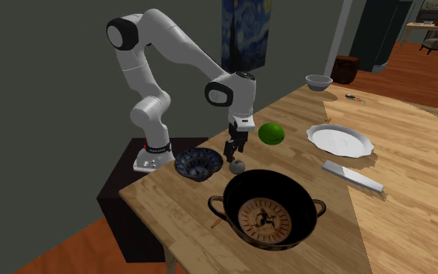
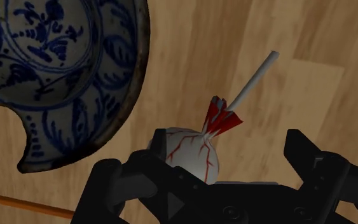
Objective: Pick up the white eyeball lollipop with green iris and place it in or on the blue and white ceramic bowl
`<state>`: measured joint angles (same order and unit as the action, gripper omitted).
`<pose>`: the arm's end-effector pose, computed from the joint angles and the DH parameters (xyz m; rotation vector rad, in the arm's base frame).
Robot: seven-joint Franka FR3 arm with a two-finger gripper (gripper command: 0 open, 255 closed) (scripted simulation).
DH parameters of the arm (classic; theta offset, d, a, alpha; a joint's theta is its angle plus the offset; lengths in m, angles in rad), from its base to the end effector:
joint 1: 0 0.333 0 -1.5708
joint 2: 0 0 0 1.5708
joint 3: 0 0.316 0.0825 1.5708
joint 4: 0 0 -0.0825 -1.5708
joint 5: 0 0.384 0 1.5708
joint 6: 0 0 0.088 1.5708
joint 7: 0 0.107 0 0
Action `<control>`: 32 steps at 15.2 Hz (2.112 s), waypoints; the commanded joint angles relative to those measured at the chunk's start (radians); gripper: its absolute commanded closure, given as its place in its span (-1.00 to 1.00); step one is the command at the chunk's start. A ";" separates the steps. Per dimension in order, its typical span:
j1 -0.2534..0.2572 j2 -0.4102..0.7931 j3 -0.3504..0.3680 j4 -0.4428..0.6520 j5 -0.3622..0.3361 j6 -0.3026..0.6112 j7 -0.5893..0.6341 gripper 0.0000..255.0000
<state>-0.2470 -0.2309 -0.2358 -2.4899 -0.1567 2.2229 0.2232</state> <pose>0.3892 -0.2086 0.3665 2.9393 -0.9111 -0.0738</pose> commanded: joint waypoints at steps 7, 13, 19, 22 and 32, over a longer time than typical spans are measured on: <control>-0.010 -0.013 -0.009 -0.069 0.024 0.017 -0.016 1.00; 0.007 0.001 0.001 0.015 0.040 -0.055 -0.005 1.00; 0.007 -0.044 0.008 0.059 0.037 -0.144 -0.003 1.00; 0.007 -0.063 0.011 0.084 0.037 -0.188 -0.003 1.00; 0.008 -0.109 0.021 0.181 0.038 -0.330 -0.005 1.00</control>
<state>-0.2396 -0.3356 -0.2164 -2.3229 -0.1191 1.9115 0.2181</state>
